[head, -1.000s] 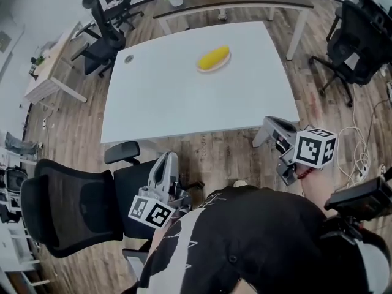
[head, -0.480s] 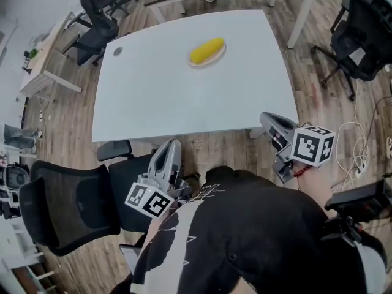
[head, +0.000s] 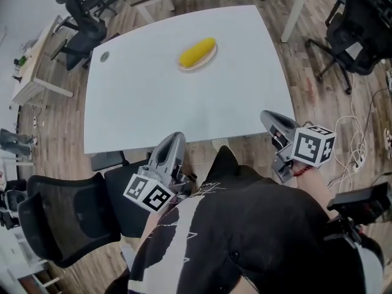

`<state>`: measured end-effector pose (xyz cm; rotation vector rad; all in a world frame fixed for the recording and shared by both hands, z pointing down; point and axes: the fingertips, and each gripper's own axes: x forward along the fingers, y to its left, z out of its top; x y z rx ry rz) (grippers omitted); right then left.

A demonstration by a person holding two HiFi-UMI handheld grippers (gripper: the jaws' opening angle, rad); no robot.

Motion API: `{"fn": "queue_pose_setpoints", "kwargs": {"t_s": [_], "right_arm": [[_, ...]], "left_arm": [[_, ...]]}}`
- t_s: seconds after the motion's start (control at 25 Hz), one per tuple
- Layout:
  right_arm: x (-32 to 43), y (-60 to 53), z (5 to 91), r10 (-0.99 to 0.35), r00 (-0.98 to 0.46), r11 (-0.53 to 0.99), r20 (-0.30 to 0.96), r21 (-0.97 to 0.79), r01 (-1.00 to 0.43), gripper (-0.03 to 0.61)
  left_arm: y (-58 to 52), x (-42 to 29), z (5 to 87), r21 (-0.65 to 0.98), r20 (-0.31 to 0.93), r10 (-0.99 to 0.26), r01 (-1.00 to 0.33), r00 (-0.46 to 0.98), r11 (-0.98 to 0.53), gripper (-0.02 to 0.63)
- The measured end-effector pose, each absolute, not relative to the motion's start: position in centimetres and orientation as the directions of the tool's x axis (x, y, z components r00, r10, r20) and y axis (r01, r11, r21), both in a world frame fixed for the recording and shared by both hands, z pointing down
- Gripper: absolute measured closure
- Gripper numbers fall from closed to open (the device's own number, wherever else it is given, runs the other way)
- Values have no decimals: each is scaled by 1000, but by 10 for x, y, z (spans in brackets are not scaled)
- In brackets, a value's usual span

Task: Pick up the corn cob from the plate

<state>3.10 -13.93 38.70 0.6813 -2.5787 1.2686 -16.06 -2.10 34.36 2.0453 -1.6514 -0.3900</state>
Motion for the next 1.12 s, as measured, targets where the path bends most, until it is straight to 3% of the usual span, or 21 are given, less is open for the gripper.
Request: {"fn": "queue_pose_setpoints", "kwargs": {"t_s": [0.56, 0.84, 1.12], "right_arm": [[-7, -198, 428, -288, -863, 455, 416, -733, -505, 563], [-31, -236, 436, -300, -859, 450, 415, -732, -511, 563], [-50, -264, 456, -274, -861, 442, 428, -739, -508, 563]], "left_arm": [[-114, -176, 374, 573, 168, -918, -793, 359, -206, 601], [-160, -186, 380, 530, 169, -894, -803, 415, -272, 601], [-211, -208, 401, 427, 225, -899, -867, 377, -257, 602]]}}
